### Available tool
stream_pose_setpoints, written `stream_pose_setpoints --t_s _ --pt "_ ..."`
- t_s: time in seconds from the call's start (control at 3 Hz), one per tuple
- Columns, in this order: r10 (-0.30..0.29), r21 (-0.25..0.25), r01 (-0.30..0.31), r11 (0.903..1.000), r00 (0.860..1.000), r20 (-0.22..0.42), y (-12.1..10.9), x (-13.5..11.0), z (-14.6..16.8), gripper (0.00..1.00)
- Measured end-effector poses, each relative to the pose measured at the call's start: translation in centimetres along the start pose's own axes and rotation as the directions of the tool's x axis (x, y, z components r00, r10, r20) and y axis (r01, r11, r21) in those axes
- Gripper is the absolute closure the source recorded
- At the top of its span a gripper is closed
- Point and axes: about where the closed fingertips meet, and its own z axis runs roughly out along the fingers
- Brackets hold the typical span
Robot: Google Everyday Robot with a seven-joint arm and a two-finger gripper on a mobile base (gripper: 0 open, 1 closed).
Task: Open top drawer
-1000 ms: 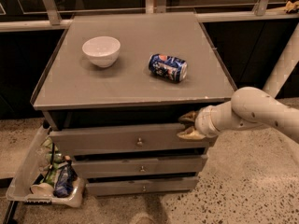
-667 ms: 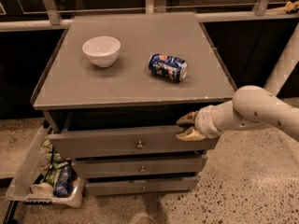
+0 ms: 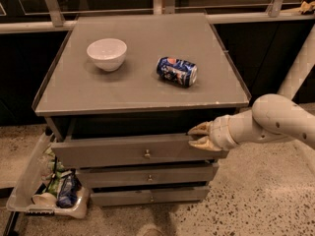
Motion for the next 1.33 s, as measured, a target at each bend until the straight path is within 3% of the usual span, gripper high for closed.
stream_pose_setpoints --t_s 0.33,1.33 --pt "0.0 0.0 0.0 1.0 1.0 0.0 0.0 0.0 0.0 0.83" --pt "0.007 -0.007 -0.007 1.0 1.0 0.011 0.15 0.03 -0.19 0.13"
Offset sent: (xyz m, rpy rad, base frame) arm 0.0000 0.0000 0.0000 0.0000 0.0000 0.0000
